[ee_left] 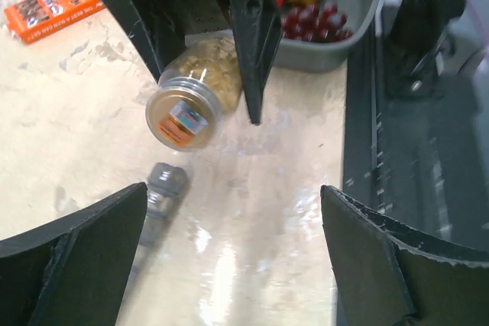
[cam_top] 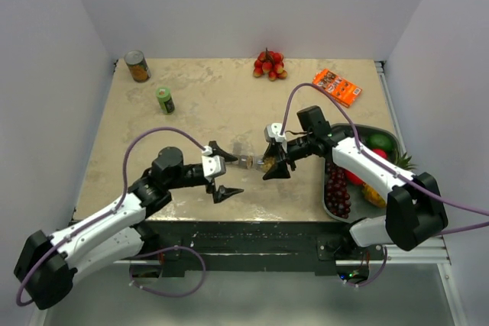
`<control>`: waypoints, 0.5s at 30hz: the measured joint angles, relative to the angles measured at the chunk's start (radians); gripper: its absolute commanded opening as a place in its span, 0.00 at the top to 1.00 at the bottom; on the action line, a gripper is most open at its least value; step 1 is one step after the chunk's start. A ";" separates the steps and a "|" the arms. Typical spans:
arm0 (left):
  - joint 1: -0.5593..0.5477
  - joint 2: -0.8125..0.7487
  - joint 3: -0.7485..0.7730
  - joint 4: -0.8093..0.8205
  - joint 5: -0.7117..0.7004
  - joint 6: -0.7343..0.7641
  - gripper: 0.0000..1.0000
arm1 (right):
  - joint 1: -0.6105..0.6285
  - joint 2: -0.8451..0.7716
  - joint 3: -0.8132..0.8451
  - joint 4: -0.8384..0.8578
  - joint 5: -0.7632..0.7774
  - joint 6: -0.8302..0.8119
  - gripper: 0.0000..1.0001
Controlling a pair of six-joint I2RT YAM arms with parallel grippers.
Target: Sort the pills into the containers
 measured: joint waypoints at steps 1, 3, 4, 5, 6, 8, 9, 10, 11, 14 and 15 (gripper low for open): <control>0.000 0.038 0.010 0.013 0.013 0.057 0.01 | 0.000 0.000 0.000 -0.009 -0.005 -0.013 1.00; 0.000 0.143 0.050 0.032 0.035 0.150 0.01 | 0.000 0.000 0.000 -0.026 -0.019 -0.039 1.00; 0.000 0.192 0.067 0.047 0.044 0.181 0.01 | 0.000 0.000 0.000 -0.031 -0.024 -0.049 1.00; 0.000 0.228 0.080 0.063 0.051 0.208 0.02 | 0.000 0.000 0.000 -0.036 -0.025 -0.056 1.00; 0.000 0.255 0.089 0.081 0.056 0.226 0.04 | 0.000 0.000 0.000 -0.042 -0.026 -0.065 1.00; 0.000 0.289 0.104 0.111 0.067 0.253 0.06 | 0.000 0.000 0.000 -0.051 -0.026 -0.078 1.00; 0.000 0.298 0.109 0.122 0.071 0.259 0.09 | 0.000 0.000 0.000 -0.054 -0.026 -0.083 1.00; 0.000 0.308 0.116 0.134 0.079 0.263 0.11 | 0.000 0.000 0.000 -0.058 -0.026 -0.087 1.00; 0.000 0.313 0.121 0.143 0.084 0.266 0.13 | 0.000 0.000 0.000 -0.060 -0.026 -0.090 1.00; 0.000 0.320 0.128 0.170 0.105 0.268 0.23 | 0.000 0.000 0.000 -0.064 -0.025 -0.094 1.00; 0.000 0.321 0.129 0.177 0.112 0.267 0.26 | 0.000 0.000 0.000 -0.066 -0.025 -0.095 1.00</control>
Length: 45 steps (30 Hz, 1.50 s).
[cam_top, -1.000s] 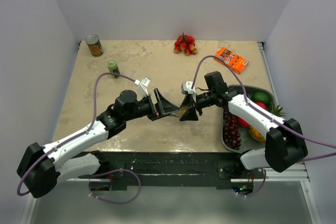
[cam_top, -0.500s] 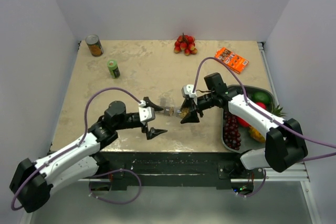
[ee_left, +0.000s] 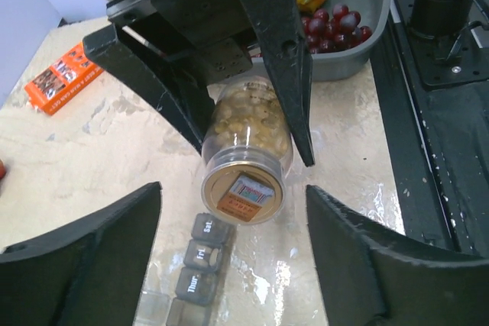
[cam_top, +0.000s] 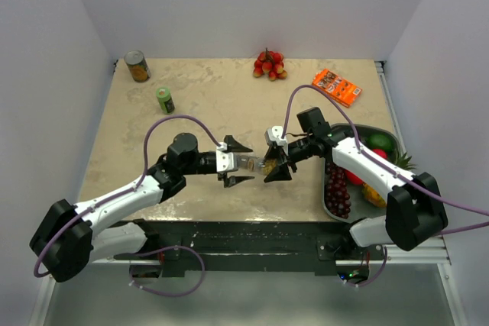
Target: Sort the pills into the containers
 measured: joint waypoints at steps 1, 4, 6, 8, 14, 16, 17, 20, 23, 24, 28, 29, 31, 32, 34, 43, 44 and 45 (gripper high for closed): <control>0.000 0.001 0.001 0.005 0.010 -0.001 0.31 | 0.000 0.000 0.000 0.000 0.000 -0.002 1.00; 0.000 0.008 0.001 0.010 0.023 -0.013 0.53 | 0.000 0.000 0.000 0.000 0.000 -0.003 1.00; 0.000 0.016 0.002 0.014 0.029 -0.023 0.69 | 0.000 0.000 0.000 0.000 0.000 -0.003 1.00; 0.000 0.021 0.003 0.014 0.030 -0.035 0.93 | -0.001 0.000 0.000 -0.003 0.000 -0.003 1.00; 0.000 0.026 0.024 -0.007 0.005 -0.175 1.00 | -0.001 0.000 0.000 0.009 0.004 0.016 1.00; 0.001 0.026 0.024 -0.005 -0.034 -0.313 1.00 | -0.001 0.000 0.000 0.016 0.010 0.034 1.00; 0.001 0.025 0.025 -0.009 -0.063 -0.397 1.00 | -0.001 0.000 0.000 0.024 0.014 0.045 1.00; 0.003 0.025 0.048 -0.058 -0.137 -0.673 1.00 | -0.001 0.000 0.000 0.046 0.031 0.077 1.00; 0.008 0.023 0.051 -0.079 -0.204 -1.024 1.00 | -0.001 0.000 0.000 0.068 0.032 0.100 1.00; 0.007 0.020 0.034 -0.069 -0.235 -1.192 1.00 | -0.001 0.000 0.000 0.071 0.032 0.106 1.00; -0.012 0.018 0.010 -0.079 -0.330 -1.567 0.68 | -0.003 0.000 0.000 0.060 0.048 0.124 1.00; -0.017 0.019 0.011 -0.087 -0.350 -1.618 0.40 | -0.006 -0.001 0.000 0.060 0.051 0.128 1.00; -0.022 0.024 0.016 -0.097 -0.370 -1.688 0.18 | -0.008 -0.003 0.000 0.061 0.058 0.130 1.00; -0.027 0.028 0.020 -0.089 -0.366 -1.712 0.07 | -0.008 -0.004 0.000 0.070 0.059 0.133 1.00; -0.041 0.028 0.032 -0.071 -0.346 -1.730 0.01 | -0.006 -0.004 0.000 0.083 0.062 0.135 1.00; -0.043 -0.137 0.037 -0.169 -0.217 -1.180 0.01 | -0.006 -0.012 0.000 0.087 0.062 0.116 1.00; -0.043 -0.173 0.033 -0.187 -0.206 -1.066 0.01 | -0.006 -0.012 0.000 0.081 0.062 0.107 1.00; -0.043 -0.209 0.024 -0.196 -0.198 -0.959 0.01 | -0.006 -0.012 0.000 0.071 0.062 0.096 1.00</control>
